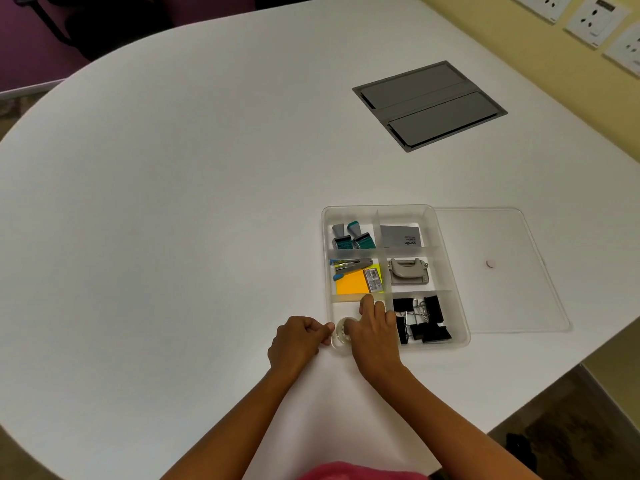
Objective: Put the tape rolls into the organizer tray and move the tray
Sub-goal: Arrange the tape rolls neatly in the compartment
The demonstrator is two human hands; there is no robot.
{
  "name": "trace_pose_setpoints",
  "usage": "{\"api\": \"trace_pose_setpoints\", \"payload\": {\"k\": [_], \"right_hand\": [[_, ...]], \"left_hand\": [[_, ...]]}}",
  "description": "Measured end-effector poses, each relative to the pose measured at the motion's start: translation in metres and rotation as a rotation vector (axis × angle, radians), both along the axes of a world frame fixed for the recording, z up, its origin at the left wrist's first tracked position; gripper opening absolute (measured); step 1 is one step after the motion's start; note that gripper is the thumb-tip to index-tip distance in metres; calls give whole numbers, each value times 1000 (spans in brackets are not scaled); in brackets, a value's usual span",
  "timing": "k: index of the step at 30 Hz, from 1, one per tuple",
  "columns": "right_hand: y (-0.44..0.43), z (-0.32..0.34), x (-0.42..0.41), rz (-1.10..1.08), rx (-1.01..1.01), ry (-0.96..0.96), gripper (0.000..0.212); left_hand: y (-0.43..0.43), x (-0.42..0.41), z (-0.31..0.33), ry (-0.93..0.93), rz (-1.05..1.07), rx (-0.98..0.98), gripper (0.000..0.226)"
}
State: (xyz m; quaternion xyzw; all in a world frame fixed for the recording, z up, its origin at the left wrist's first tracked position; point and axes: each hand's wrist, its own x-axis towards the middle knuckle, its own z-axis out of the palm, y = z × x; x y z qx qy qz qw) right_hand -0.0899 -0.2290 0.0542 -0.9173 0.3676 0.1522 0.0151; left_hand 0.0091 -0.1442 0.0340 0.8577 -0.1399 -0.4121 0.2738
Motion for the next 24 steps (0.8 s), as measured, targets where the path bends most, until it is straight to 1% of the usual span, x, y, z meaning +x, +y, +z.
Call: {"api": "trace_pose_setpoints", "payload": {"k": [4,6,8,9,11,14,18,21,24], "right_hand": [[1,-3,0,0,8,0,13],[0,-2,0,1,15,-16,19],[-5,1,3,-2,7,-74,24],[-9,1,6,20,10,-104,23],[-15,-2,12,75,69,-162,22],[-22,-14,22,173,159,-105,29],[-23,-24,25,242,155,-25,22],[-25,-26,23,258,145,-17,16],[-31,-30,19,269,150,-31,15]], "left_hand": [[0,0,1,-1,0,-2,36],[1,0,0,3,3,-3,37],[1,0,0,9,5,-5,36],[1,1,1,12,5,-7,35],[1,1,1,14,3,-10,33],[0,1,2,13,2,-11,34],[1,1,3,16,2,-16,34],[2,1,4,13,2,-12,33],[2,2,4,16,0,-9,34]]}}
